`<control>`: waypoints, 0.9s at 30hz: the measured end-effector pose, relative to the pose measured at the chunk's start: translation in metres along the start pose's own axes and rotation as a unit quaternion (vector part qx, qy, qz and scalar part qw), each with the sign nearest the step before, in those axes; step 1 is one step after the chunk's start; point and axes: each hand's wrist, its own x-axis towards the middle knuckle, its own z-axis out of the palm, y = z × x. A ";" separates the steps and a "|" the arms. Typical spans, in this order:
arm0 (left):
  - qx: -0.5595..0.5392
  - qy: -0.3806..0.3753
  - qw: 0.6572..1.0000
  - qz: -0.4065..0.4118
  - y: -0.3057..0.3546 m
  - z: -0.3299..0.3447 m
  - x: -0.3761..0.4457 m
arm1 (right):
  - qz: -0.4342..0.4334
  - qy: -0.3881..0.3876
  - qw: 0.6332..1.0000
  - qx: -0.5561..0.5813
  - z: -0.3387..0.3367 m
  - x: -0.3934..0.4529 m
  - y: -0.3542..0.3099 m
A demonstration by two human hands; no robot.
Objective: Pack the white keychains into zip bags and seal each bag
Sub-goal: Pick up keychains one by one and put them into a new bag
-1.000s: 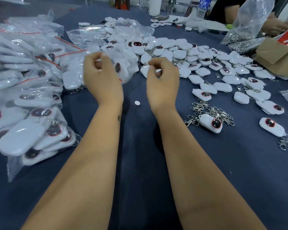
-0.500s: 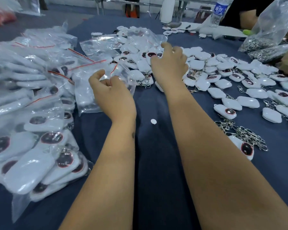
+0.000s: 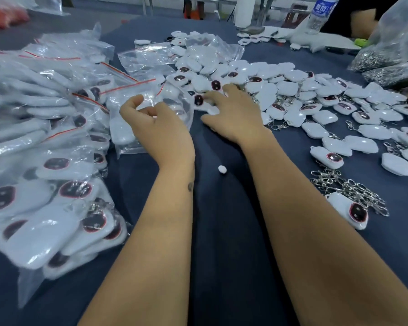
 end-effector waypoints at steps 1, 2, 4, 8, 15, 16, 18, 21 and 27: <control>0.002 -0.002 1.000 0.001 0.001 -0.002 -0.001 | 0.005 0.006 1.000 0.001 -0.004 -0.010 0.006; 0.011 -0.005 1.000 0.004 0.001 -0.003 -0.002 | 0.013 0.010 1.000 -0.004 -0.007 -0.019 0.012; 0.051 -0.026 0.998 0.018 0.001 -0.006 -0.006 | 0.035 -0.003 0.999 -0.027 -0.015 -0.034 0.020; 0.168 -0.111 0.977 0.074 -0.001 -0.009 -0.017 | 0.096 -0.040 0.993 -0.051 -0.027 -0.055 0.024; 0.293 -0.259 0.904 0.172 -0.004 -0.008 -0.033 | 0.131 0.093 0.987 0.003 -0.009 -0.091 0.008; 0.308 -0.277 0.894 0.170 -0.006 -0.008 -0.033 | 0.125 0.112 0.986 -0.013 -0.008 -0.092 0.007; 0.330 -0.298 0.881 0.159 -0.009 -0.008 -0.032 | 0.121 0.151 0.981 -0.029 -0.009 -0.092 0.007; 0.350 -0.293 0.877 0.147 -0.010 -0.008 -0.028 | 0.125 0.183 0.969 0.106 -0.018 -0.091 0.006; 0.511 -0.239 0.776 0.282 -0.014 -0.006 -0.024 | 0.142 0.160 0.758 0.617 -0.030 -0.095 -0.011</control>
